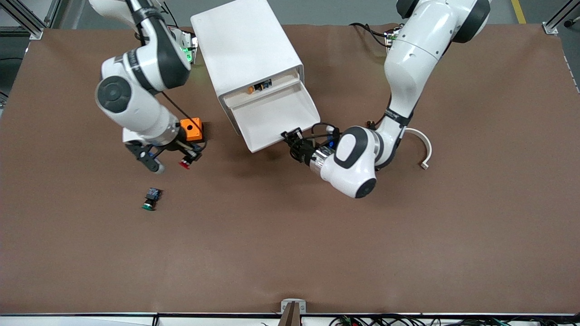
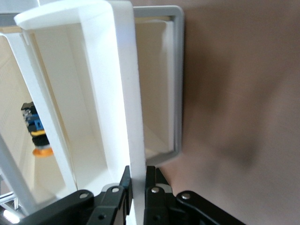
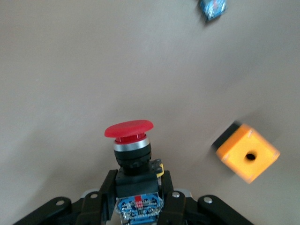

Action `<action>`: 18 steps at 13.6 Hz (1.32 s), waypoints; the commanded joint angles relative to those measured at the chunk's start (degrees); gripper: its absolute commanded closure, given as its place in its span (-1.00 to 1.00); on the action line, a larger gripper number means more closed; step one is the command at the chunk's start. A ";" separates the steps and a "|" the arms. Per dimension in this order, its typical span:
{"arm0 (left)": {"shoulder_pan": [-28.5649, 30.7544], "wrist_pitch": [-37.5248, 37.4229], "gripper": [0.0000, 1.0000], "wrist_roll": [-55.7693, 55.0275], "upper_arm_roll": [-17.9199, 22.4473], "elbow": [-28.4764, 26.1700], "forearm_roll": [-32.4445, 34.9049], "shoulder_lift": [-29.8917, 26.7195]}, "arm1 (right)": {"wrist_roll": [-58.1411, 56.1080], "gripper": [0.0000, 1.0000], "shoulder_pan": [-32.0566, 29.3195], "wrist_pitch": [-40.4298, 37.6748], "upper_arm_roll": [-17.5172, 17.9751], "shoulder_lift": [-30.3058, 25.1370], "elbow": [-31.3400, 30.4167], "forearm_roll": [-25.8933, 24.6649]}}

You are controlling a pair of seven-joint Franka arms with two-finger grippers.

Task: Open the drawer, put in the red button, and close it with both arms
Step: 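Pull the drawer open with the left gripper while the right gripper lifts the button, then carry the red button over the open drawer while the left gripper draws back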

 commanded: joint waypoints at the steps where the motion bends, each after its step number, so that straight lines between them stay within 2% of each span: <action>1: 1.89 0.60 0.47 5.27 -0.44 2.20 -0.96 0.27 | 11.04 1.00 6.14 -0.46 -0.81 -0.60 2.37 0.75; 2: 2.51 0.69 -0.08 5.89 -0.44 2.20 -0.96 0.09 | 14.91 1.00 8.25 -0.38 -0.81 -0.51 3.60 0.49; 4: 3.74 0.60 -0.93 5.90 -0.62 2.20 -0.96 -0.17 | 20.99 1.00 12.20 0.06 -0.89 -0.16 5.01 0.14; 5: 4.44 0.51 -1.00 5.90 -0.53 2.38 -0.88 -0.44 | 24.23 1.00 14.40 0.41 -0.98 0.54 5.54 -0.30; 8: 8.91 -1.24 -1.00 6.51 0.26 5.36 0.96 -0.79 | 33.46 1.00 19.41 1.81 -0.90 4.22 7.56 -4.42; 12: 13.57 -4.32 -1.00 23.97 0.70 6.42 12.98 -3.86 | 40.60 1.00 22.76 6.12 -0.90 9.93 8.61 -4.70; 14: 16.12 -4.32 -1.00 30.21 0.79 6.77 15.29 -4.65 | 44.03 1.00 23.74 6.13 -0.98 13.88 11.68 -4.70; 15: 17.09 -4.23 -1.00 33.64 0.79 6.95 15.47 -5.01 | 44.74 0.77 23.74 5.78 -0.90 14.86 12.65 -4.70; 16: 17.28 -3.62 -1.00 39.33 1.14 7.64 16.69 -5.36 | 44.66 -0.98 23.65 5.78 -0.98 14.96 12.75 -4.70; 18: 17.02 -3.62 -1.00 50.23 1.66 7.92 22.91 -8.24 | 43.52 -1.00 23.56 5.60 -0.98 14.96 13.10 -4.70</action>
